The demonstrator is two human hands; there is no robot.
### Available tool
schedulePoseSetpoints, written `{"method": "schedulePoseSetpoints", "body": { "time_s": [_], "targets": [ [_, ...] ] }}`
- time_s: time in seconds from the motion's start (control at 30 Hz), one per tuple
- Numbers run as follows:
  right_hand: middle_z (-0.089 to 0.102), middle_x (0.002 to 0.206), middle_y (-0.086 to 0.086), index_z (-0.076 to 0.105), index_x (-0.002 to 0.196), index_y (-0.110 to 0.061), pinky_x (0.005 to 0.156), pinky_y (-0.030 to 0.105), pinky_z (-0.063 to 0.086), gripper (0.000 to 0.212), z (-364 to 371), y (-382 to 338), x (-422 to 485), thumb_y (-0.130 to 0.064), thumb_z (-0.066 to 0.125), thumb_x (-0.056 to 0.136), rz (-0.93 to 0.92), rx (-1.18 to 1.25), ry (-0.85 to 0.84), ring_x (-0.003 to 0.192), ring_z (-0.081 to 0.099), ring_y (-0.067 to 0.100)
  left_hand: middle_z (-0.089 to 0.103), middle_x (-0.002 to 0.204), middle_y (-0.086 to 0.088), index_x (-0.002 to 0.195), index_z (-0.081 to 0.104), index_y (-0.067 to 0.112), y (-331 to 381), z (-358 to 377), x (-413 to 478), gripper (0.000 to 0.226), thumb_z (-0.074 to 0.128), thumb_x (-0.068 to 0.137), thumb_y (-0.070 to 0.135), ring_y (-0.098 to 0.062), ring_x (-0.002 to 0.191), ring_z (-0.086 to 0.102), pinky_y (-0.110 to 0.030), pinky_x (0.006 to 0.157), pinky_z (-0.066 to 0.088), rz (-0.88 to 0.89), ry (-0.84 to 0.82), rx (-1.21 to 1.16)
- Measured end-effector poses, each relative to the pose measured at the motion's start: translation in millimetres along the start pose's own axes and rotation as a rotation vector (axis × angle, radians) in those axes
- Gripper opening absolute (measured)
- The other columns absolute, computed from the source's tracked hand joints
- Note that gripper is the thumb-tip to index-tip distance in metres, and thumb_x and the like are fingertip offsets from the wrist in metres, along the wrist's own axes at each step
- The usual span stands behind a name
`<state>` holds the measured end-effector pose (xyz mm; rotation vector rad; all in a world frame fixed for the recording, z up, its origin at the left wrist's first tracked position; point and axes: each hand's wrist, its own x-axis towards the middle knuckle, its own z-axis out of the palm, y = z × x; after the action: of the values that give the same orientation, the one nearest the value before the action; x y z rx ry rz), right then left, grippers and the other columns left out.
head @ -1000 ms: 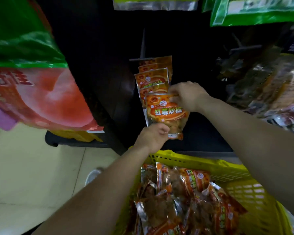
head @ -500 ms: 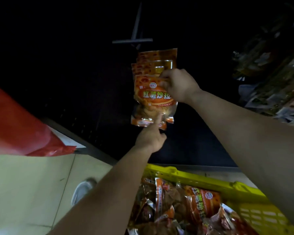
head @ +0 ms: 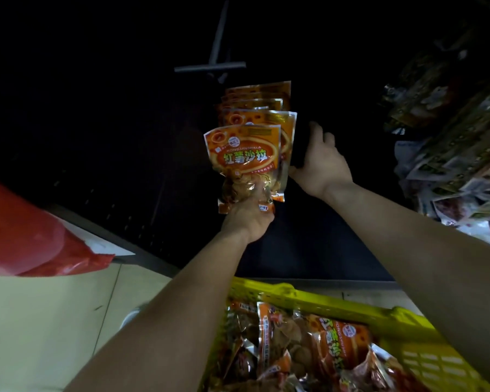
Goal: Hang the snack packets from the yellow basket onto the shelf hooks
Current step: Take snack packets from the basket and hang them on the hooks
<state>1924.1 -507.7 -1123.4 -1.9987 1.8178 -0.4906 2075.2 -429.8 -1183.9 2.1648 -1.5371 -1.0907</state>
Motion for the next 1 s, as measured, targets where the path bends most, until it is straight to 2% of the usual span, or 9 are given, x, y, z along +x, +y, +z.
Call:
{"method": "schedulePoseSetpoints", "body": {
  "time_s": [0.07,0.3,0.43,0.57,0.67,0.83,0.93,1.0],
  "targets": [
    [0.034,0.150,0.016,0.012,0.154,-0.023,0.079,0.041,0.051,0.090,4,10,-7,-0.039,0.069,0.085,0.028,-0.042,-0.071,0.118,0.055,0.036,0.048,0.149,-0.004,0.153,0.011,0.053,3,-1,6,0.076,0.058,0.095,0.037,-0.031,0.131,0.050,-0.029,0.093,0.042,0.007,0.031,0.013],
    [0.043,0.141,0.010,0.024,0.149,-0.024,0.083,0.040,0.054,0.078,15,26,-44,-0.036,0.067,0.084,0.053,-0.094,-0.264,0.115,0.057,0.030,0.042,0.153,-0.008,0.151,0.012,0.055,0,1,-14,0.076,0.060,0.095,0.036,-0.034,0.134,0.047,-0.036,0.100,0.045,-0.003,0.021,0.080],
    [0.043,0.142,0.009,0.024,0.150,-0.025,0.086,0.040,0.053,0.079,16,29,-71,-0.038,0.066,0.085,0.052,-0.105,-0.308,0.118,0.056,0.030,0.038,0.157,-0.008,0.152,0.018,0.052,2,-6,-28,0.072,0.058,0.096,0.036,-0.032,0.134,0.047,-0.041,0.107,0.045,-0.017,-0.010,0.101],
    [0.045,0.138,0.008,0.028,0.149,-0.024,0.092,0.041,0.051,0.075,2,35,-95,-0.039,0.065,0.086,0.056,-0.110,-0.341,0.119,0.055,0.031,0.033,0.160,-0.004,0.153,0.026,0.047,9,-15,-51,0.067,0.058,0.095,0.034,-0.030,0.139,0.042,-0.036,0.110,0.040,0.019,-0.016,0.109],
    [0.044,0.140,0.010,0.030,0.149,-0.022,0.096,0.041,0.049,0.071,-23,34,-113,-0.037,0.063,0.088,0.068,-0.093,-0.350,0.120,0.054,0.032,0.042,0.154,-0.006,0.149,0.035,0.047,17,-28,-81,0.062,0.059,0.094,0.034,-0.029,0.132,0.050,-0.038,0.109,0.043,0.047,-0.010,0.110],
    [0.046,0.139,0.012,0.036,0.146,-0.018,0.100,0.044,0.046,0.065,-73,33,-161,-0.036,0.061,0.089,0.065,-0.049,-0.316,0.124,0.051,0.034,0.066,0.130,-0.005,0.139,0.051,0.042,23,-47,-155,0.050,0.062,0.092,0.031,-0.029,0.113,0.063,-0.039,0.098,0.051,0.122,0.064,0.094],
    [0.050,0.135,0.012,0.039,0.143,-0.017,0.101,0.045,0.045,0.060,-91,38,-203,-0.035,0.060,0.090,0.047,-0.043,-0.302,0.127,0.047,0.034,0.066,0.126,-0.005,0.135,0.057,0.034,14,-42,-198,0.044,0.062,0.091,0.031,-0.026,0.112,0.063,-0.036,0.098,0.050,0.117,0.081,0.105],
    [0.050,0.132,0.009,0.041,0.141,-0.019,0.099,0.045,0.046,0.056,-94,46,-234,-0.033,0.060,0.091,0.034,-0.041,-0.306,0.125,0.049,0.031,0.066,0.123,-0.003,0.133,0.058,0.026,0,-29,-221,0.042,0.064,0.091,0.031,-0.025,0.110,0.063,-0.032,0.093,0.049,0.114,0.056,0.168]
  ]
}}
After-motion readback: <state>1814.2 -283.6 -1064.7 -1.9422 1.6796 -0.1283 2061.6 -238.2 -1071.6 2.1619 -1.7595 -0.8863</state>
